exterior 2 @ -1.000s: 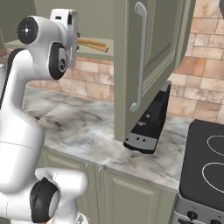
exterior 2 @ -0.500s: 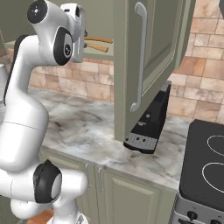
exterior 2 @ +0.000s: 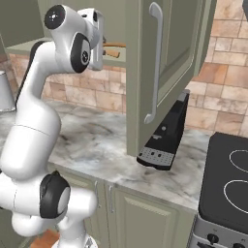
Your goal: Organize the utensils by type. Pick up the wooden spoons from the counter and place them in the open cabinet. Then pick up the metallic utensils from the counter and place them in the open drawer.
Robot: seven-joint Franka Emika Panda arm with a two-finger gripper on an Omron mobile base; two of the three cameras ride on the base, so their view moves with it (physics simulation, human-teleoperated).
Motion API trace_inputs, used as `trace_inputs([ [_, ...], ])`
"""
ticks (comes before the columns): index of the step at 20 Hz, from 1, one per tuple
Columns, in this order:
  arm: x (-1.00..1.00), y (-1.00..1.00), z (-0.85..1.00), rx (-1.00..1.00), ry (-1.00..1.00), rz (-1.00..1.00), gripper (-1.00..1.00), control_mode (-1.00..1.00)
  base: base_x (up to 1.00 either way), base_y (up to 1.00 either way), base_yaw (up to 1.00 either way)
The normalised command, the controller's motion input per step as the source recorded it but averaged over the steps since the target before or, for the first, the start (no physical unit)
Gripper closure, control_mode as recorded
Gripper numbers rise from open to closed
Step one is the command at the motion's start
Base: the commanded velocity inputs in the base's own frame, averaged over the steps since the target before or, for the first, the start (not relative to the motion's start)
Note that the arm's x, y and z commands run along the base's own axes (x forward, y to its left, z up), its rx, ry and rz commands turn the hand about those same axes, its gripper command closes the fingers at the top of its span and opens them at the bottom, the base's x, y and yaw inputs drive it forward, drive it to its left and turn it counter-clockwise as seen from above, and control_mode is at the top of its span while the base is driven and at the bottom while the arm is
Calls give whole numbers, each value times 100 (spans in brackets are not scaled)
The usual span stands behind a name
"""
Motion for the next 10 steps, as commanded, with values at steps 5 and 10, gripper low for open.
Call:
trace_inputs([
  [5, 30, -29, 0, -3, 0, 0, 100, -100, 0, 0, 0],
  [10, 38, -29, 0, -6, 0, 0, 100, -100, 0, 0, 0],
])
